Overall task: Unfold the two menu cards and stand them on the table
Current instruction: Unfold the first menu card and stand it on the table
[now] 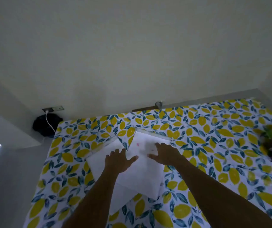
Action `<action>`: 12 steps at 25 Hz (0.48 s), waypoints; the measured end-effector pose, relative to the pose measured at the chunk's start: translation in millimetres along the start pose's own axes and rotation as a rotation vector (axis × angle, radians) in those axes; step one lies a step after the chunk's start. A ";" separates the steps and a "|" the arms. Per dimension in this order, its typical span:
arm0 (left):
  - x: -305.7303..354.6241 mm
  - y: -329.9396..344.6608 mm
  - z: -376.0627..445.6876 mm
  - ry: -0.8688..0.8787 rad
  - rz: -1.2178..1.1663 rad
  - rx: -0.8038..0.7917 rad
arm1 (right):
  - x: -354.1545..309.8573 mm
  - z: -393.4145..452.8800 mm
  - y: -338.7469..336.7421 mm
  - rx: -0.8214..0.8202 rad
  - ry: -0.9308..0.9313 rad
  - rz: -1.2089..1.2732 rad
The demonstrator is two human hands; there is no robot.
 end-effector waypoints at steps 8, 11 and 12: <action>13.7 64.3 15.6 -0.026 -0.140 -0.105 | 60.5 -8.4 64.2 0.072 0.204 0.270; 17.2 74.3 12.2 -0.030 -0.218 -0.062 | 64.7 -21.3 79.4 0.140 0.236 0.374; 19.5 75.2 10.8 -0.040 -0.246 -0.051 | 64.9 -24.2 82.0 0.161 0.236 0.404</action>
Point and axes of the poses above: each hand's wrist, its own z-axis towards the middle knuckle, its own y-axis out of the palm, x = y × z, the point moved 4 cm from there along z, towards the middle knuckle, and after that the axes turned 14 degrees about z, right-handed, at the moved point
